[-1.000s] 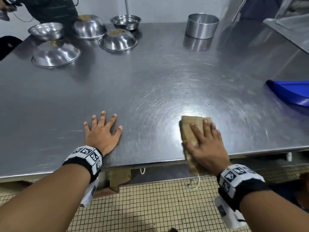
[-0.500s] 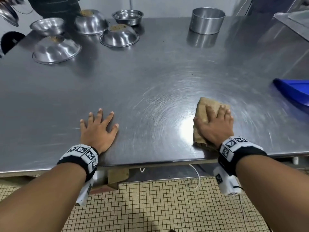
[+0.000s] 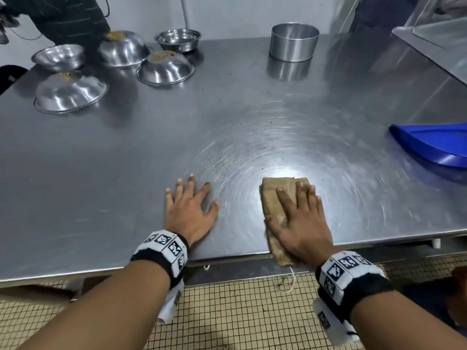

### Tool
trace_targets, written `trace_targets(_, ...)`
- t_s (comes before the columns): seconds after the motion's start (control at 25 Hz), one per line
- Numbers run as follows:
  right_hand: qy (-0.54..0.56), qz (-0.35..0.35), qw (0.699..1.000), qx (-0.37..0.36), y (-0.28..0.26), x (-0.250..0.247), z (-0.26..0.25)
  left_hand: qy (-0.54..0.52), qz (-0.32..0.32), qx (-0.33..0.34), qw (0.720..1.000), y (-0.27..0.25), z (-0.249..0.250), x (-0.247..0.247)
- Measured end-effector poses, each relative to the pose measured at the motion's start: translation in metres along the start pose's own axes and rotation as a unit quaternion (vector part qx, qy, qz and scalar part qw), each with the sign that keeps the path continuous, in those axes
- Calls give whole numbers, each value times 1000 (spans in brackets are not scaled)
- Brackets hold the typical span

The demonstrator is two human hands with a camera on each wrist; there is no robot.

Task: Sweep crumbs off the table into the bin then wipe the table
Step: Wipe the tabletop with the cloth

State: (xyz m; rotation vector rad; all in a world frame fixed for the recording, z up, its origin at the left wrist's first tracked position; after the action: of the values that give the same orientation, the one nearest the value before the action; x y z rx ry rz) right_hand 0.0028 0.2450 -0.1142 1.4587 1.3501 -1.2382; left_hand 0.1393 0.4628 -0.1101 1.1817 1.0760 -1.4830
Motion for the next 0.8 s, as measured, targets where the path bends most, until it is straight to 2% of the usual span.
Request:
trace_targets(0.2,-6,17,996,90,-16,-21,94,23,-17,-3,1000,8,28,12)
trace_targets(0.32,13,17,988,150,-10,-32,149,30,-16,-6,999,11,28,14)
trace_targets(0.4,25,18,984,176,3,-39,169,34,-13,-8,999,12,27,14)
trace_targets(0.6,24,18,983,179,44,-43,161,29,-23,-13,999,12,28,15)
trace_targets(0.8,33,7,998,60,57,-28,90,30,-29,-17,999,11,29,14)
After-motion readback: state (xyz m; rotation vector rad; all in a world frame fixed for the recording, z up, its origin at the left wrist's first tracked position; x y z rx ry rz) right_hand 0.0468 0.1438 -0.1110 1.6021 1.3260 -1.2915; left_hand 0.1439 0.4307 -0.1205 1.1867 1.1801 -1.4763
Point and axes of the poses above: each hand's wrist, its own y-axis towards the middle knuckle, its own x-axis out of the palm, z = x × y, the point moved 5 cm from there along y, towards the middle knuckle, and after that the axes turned 15 degrees about -x, right-handed, at the moved point
